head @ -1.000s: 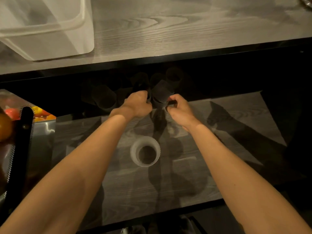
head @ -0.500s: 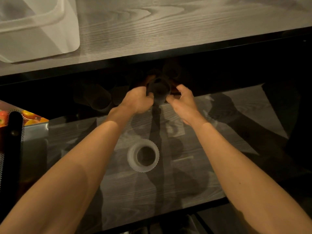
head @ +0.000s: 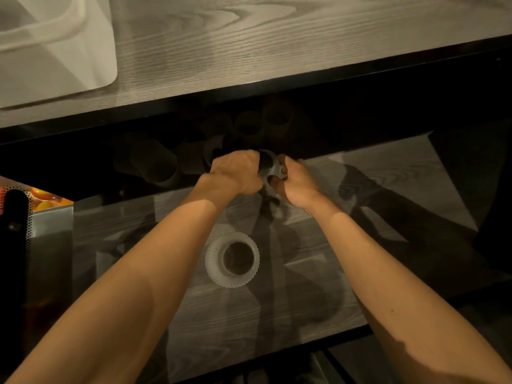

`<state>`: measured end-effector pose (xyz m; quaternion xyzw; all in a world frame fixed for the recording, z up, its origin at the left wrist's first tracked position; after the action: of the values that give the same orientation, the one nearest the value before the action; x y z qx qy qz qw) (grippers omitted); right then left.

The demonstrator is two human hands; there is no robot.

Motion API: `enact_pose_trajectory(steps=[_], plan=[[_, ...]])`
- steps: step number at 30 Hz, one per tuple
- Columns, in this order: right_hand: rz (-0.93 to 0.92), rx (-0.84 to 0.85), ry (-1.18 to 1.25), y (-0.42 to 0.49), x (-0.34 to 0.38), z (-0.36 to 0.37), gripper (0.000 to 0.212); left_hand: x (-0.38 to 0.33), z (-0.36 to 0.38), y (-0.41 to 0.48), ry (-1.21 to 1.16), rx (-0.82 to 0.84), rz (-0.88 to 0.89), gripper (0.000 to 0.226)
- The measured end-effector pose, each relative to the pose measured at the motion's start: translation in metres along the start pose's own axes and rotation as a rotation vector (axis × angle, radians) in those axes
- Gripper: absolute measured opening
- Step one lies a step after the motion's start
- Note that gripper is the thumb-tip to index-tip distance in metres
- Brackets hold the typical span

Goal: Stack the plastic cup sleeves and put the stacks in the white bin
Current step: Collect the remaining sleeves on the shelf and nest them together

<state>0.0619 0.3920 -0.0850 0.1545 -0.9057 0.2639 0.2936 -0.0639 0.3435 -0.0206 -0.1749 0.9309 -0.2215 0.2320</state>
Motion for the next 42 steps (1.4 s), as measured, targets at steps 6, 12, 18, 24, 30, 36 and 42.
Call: enact_pose_trajectory(steps=[6, 12, 18, 24, 30, 36, 42], plan=[[-0.005, 0.119, 0.156, -0.001, -0.005, 0.008, 0.069, -0.005, 0.004, 0.002, 0.082, 0.043, -0.003, 0.048], [-0.003, -0.213, 0.122, 0.013, 0.011, -0.019, 0.046, 0.003, -0.015, 0.006, -0.308, -0.050, -0.079, 0.040], [0.033, -0.036, -0.150, 0.017, 0.025, -0.041, 0.026, 0.008, -0.018, 0.015, -0.367, -0.006, -0.103, 0.035], [0.072, 0.186, -0.325, 0.011, 0.008, -0.039, 0.049, 0.007, 0.006, 0.027, -0.191, 0.118, -0.041, 0.024], [0.203, 0.067, -0.329, 0.031, -0.006, -0.058, 0.027, -0.008, -0.005, 0.041, -0.247, 0.048, -0.113, 0.040], [0.116, -0.030, -0.199, 0.072, 0.007, -0.060, 0.060, -0.020, -0.003, 0.068, -0.885, 0.047, -0.187, 0.028], [0.057, -0.005, -0.123, 0.095, 0.002, -0.044, 0.064, -0.025, 0.007, 0.079, -1.157, -0.043, -0.236, 0.016]])
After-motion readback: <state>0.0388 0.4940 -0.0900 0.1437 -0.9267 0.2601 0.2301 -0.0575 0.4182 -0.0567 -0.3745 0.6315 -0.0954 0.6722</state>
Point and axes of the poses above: each hand's wrist, its own y-axis towards the middle knuckle, its own z-axis out of the palm, x = y × z, the point moved 5 cm from there along y, towards the middle knuckle, and after that the axes turned 8 degrees about -y, right-handed, at the moved point
